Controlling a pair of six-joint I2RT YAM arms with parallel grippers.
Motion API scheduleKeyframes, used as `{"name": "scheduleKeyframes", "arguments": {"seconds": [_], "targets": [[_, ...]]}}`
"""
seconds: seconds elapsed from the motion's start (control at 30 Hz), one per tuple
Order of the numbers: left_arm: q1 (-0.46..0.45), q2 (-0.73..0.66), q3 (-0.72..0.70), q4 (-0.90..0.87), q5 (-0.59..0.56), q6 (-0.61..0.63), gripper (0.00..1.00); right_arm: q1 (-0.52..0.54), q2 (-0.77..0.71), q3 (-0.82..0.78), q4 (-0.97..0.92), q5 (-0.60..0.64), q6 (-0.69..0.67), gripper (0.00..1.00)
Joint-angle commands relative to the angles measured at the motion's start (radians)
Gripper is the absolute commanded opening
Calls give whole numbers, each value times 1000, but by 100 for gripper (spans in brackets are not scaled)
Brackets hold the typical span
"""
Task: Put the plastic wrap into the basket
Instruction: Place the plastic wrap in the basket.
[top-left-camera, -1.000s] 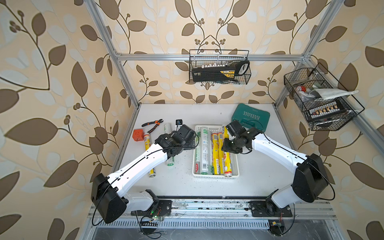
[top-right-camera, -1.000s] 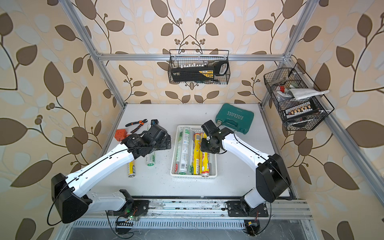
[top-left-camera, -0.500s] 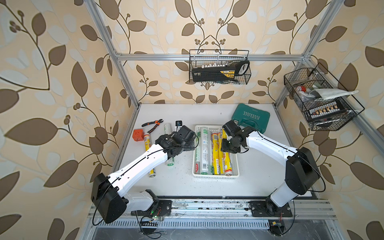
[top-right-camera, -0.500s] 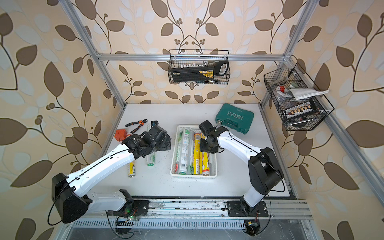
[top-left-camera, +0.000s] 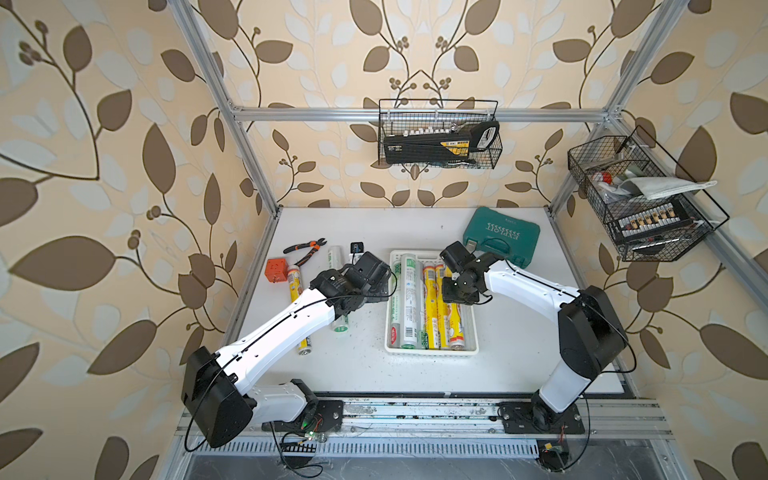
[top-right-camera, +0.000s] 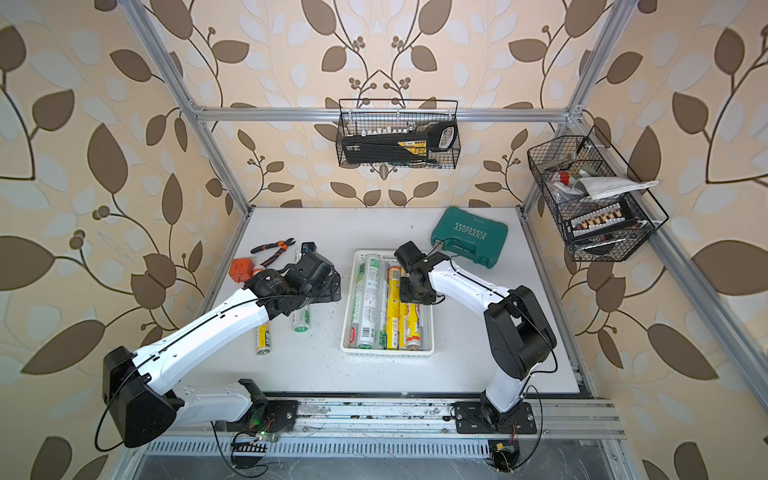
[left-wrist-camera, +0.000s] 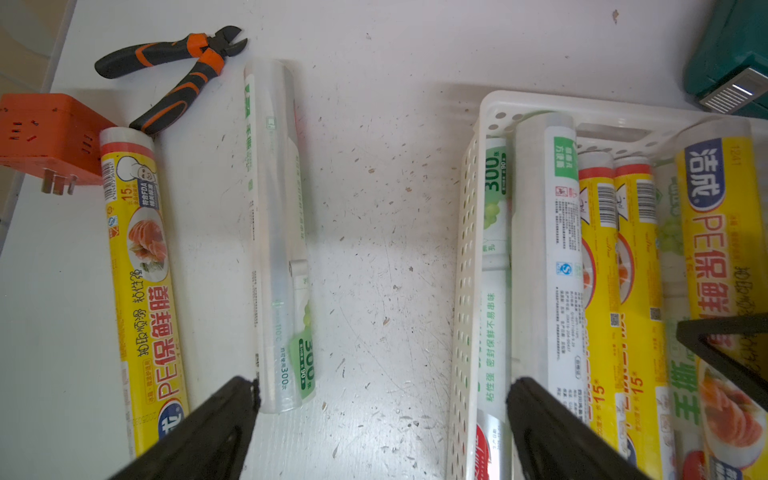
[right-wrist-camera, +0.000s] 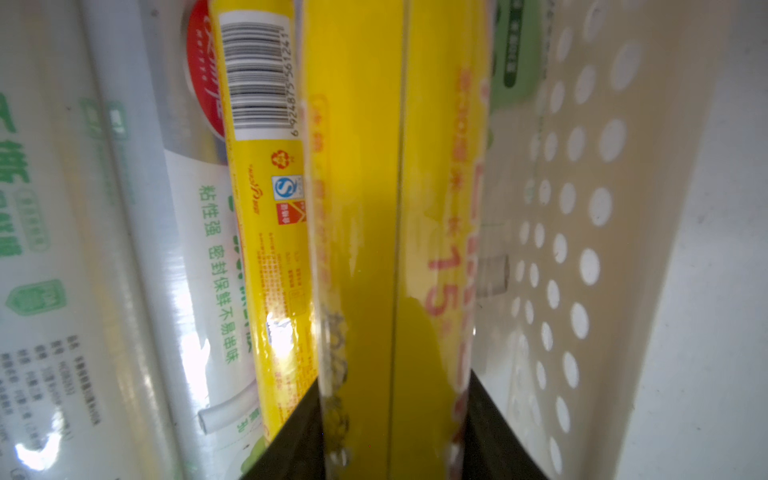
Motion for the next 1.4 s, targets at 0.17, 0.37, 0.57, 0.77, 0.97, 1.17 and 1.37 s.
{"name": "scheduleKeyframes", "arguments": {"seconds": [0.17,0.37,0.57,0.77,0.97,1.17,1.37], "targets": [[10,-33,-8,3,-16,-5,99,3,-16,11,-26,55,-16,61],[10,-33,-2,-6,-29,-3,99,3,-86,12,-46,49,-36,62],[13,-25,3,-15,-78,-3,99,23,-177,13,-56,22,-68,63],[68,-4,6,-21,-96,-12,99,42,-257,-13,-67,6,-70,63],[178,18,-12,-3,-70,-4,99,48,-331,-60,-71,-20,-69,63],[280,52,-38,38,-26,8,99,49,-392,-100,-73,-21,-73,63],[398,70,-88,67,38,-40,99,48,-423,-125,-77,-35,-76,64]]}}
